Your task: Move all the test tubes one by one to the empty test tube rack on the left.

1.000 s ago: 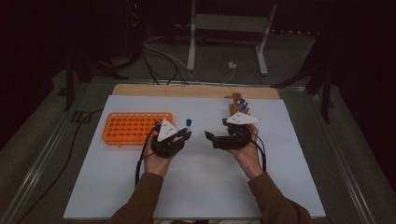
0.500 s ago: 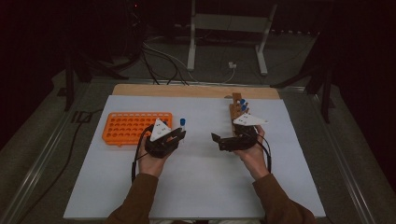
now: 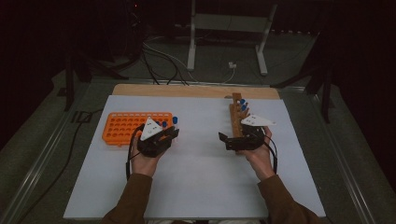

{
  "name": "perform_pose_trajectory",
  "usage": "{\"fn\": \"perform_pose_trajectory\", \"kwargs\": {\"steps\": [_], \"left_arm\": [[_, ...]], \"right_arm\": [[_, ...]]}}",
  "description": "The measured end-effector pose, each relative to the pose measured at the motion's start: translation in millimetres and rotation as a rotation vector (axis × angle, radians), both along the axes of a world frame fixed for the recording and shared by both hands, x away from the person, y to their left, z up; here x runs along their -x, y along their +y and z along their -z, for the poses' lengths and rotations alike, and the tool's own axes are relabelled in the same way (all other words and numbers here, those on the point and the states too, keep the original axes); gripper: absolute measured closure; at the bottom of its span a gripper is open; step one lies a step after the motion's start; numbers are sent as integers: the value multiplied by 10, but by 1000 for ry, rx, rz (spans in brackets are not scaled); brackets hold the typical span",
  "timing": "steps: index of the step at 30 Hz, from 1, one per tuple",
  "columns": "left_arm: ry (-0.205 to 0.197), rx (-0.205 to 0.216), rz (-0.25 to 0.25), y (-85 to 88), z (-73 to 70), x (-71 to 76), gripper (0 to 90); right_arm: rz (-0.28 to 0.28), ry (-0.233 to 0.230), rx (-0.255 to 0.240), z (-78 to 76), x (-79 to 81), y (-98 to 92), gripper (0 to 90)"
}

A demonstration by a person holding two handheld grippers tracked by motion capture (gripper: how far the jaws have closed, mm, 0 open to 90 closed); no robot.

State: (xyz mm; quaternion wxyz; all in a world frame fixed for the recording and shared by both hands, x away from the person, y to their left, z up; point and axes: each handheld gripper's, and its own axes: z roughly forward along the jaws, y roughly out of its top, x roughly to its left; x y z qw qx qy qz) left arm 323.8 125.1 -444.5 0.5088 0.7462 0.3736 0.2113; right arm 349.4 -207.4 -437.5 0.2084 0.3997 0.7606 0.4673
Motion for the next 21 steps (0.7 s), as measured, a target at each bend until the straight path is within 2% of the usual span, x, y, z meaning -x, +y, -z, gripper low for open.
{"fn": "perform_pose_trajectory", "kwargs": {"steps": [9, 21], "left_arm": [[-1, 7, -39, 197, -25, 16, 783], [-10, 6, -111, 478, -23, 15, 783]], "right_arm": [[33, -10, -10, 6, 19, -146, 0], [48, -15, -15, 4, 33, -251, 0]]}}
